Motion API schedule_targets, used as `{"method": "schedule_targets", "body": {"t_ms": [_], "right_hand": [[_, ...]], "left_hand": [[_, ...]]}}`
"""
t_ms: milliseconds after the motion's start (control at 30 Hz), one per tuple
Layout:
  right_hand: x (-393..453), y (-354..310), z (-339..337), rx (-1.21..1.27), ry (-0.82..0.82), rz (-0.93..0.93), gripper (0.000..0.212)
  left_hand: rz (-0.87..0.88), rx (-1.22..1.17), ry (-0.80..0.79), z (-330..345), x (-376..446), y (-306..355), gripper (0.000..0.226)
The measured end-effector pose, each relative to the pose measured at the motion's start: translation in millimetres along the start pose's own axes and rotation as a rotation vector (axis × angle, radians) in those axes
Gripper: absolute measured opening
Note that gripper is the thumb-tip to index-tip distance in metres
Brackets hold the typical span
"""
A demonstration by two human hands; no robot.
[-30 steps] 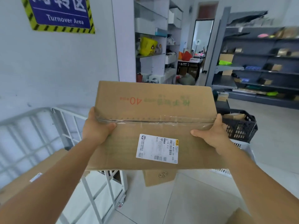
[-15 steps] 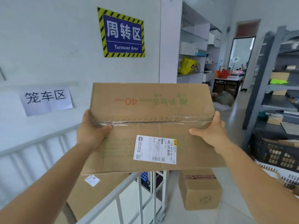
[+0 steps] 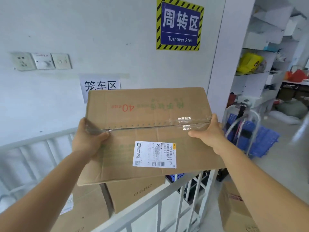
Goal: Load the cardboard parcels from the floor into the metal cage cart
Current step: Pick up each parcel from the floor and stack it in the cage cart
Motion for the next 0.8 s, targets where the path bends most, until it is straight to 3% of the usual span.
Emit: {"method": "schedule_targets", "body": {"t_ms": [200, 433, 800], "right_hand": [[85.5, -1.0, 49.4, -0.026, -0.152, -0.027, 0.123], [209.7, 37.4, 117.5, -0.108, -0.389, 0.041, 0.122], [304.0, 130.3, 193.6, -0.321, -0.693, 0.182, 0.131]], "left_hand": [[-0.108, 0.083, 0.075, 11.8, 35.7, -28.8, 0.048], [-0.288, 0.242, 0.131, 77.2, 74.1, -68.7, 0.047], [-0.676, 0.193, 0.053, 175.6, 70.1, -158.3, 0.094]]}}
Point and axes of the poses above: each hand's wrist, its own x-axis towards the middle knuckle, its own z-axis out of the palm, y = z × x, the point moved 2 cm from there along x, towards the middle knuckle, and after that the axes turned 7 degrees about -y, right-handed, at the moved point
